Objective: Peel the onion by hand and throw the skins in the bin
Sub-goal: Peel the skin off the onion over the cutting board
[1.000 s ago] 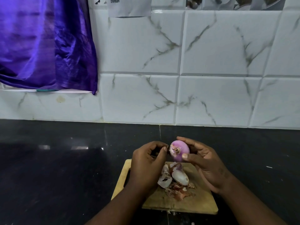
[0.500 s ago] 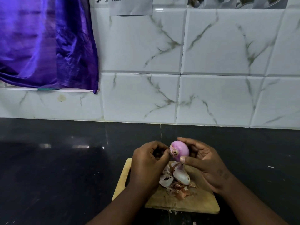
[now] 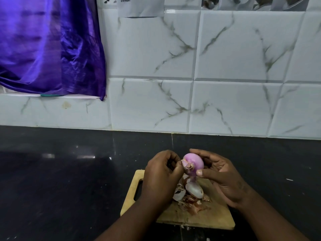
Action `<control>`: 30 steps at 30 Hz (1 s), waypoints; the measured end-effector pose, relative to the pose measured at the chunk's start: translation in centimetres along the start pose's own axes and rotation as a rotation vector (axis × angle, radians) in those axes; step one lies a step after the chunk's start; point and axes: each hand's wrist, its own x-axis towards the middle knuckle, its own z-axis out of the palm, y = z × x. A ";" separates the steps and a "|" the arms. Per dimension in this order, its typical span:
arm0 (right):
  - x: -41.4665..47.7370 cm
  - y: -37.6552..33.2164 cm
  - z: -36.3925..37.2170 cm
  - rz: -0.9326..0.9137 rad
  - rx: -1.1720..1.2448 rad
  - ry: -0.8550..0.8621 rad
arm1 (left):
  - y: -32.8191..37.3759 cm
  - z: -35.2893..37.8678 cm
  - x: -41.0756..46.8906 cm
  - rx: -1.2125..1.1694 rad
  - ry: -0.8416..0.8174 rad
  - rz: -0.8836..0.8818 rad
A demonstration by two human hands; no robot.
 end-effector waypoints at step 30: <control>0.2 -0.2 0.0 0.075 0.121 -0.020 | 0.3 -0.4 -0.1 -0.317 -0.045 -0.085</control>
